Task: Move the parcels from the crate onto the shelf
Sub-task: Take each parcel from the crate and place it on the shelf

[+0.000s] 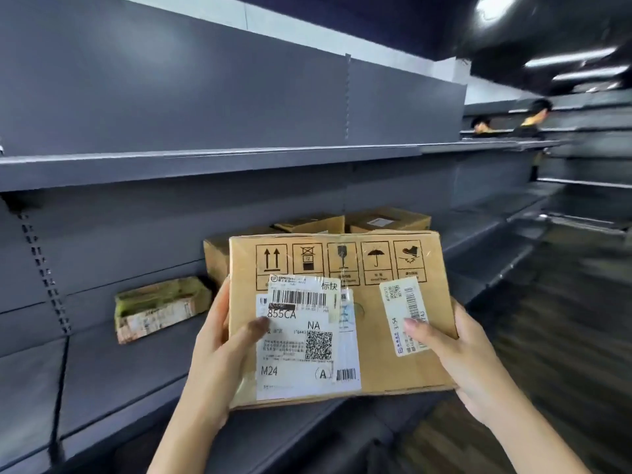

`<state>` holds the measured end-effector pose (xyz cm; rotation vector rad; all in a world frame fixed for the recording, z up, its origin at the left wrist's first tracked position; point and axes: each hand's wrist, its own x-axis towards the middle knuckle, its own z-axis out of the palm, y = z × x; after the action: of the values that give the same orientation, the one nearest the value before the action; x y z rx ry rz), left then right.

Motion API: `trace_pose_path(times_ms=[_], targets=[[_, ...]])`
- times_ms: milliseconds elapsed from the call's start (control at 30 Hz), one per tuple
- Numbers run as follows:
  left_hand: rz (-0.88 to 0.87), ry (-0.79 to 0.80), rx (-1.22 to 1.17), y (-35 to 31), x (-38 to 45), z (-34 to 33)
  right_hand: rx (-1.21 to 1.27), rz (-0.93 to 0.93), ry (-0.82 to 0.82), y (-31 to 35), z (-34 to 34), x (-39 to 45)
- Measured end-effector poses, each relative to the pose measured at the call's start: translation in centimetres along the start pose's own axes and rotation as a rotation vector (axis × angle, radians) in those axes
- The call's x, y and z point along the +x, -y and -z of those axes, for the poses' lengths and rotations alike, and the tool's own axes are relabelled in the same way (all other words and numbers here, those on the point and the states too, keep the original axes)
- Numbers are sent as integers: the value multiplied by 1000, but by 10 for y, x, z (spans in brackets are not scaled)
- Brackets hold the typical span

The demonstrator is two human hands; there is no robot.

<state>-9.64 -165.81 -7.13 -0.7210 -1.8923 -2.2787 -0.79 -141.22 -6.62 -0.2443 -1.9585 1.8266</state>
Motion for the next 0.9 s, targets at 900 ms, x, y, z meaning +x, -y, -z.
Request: trace_pose_path(times_ms=[900], targets=[[72,245,-95,41,43,-303,2,4,-301,-17,294,38]])
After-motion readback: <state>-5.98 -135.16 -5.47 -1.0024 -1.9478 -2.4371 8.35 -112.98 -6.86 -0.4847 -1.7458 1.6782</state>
